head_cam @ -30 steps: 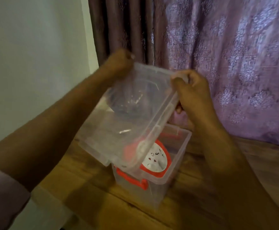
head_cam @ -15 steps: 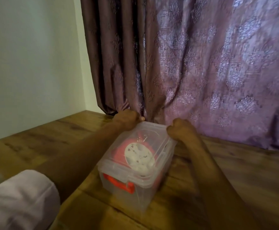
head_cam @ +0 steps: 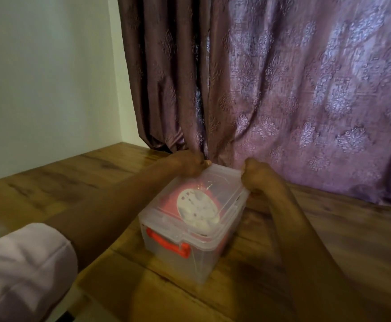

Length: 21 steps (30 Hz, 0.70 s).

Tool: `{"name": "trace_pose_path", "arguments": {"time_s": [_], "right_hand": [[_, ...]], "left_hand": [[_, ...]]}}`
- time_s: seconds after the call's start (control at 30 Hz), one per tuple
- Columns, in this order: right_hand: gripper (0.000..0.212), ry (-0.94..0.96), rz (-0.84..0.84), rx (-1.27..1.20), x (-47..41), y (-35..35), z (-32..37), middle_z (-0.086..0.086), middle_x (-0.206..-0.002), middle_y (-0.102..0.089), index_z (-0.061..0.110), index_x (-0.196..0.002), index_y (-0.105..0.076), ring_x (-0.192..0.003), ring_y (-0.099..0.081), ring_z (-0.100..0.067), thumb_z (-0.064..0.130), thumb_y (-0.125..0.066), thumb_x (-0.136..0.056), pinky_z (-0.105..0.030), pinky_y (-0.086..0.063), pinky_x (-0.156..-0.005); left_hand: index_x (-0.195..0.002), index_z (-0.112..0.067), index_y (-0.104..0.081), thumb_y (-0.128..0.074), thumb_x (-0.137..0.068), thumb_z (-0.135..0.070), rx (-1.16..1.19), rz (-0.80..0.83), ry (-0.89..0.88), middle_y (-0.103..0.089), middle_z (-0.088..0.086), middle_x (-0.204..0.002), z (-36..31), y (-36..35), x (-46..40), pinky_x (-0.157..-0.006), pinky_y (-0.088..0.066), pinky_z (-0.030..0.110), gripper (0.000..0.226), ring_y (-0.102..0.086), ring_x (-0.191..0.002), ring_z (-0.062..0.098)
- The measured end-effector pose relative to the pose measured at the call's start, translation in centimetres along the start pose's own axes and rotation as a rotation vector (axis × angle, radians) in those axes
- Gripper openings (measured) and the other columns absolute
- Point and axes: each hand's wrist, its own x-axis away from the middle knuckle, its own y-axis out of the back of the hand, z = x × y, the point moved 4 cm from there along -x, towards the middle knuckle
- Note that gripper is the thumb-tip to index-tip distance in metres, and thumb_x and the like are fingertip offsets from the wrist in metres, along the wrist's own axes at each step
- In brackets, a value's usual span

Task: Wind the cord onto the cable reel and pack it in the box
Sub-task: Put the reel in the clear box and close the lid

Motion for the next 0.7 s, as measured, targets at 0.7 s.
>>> {"name": "trace_pose_path", "arguments": {"time_s": [0.7], "right_hand": [[0.047, 0.112, 0.009, 0.091, -0.9, -0.9, 0.6, -0.021, -0.134, -0.052, 0.023, -0.134, -0.044, -0.116, -0.053, -0.037, 0.008, -0.04, -0.09, -0.042, -0.046, -0.095]], "left_hand": [[-0.132, -0.025, -0.056, -0.036, -0.096, -0.061, 0.116, -0.654, -0.394, -0.063, -0.005, -0.13, -1.5, -3.6, 22.8, -0.105, -0.035, 0.031, 0.054, -0.052, -0.121, 0.008]]}}
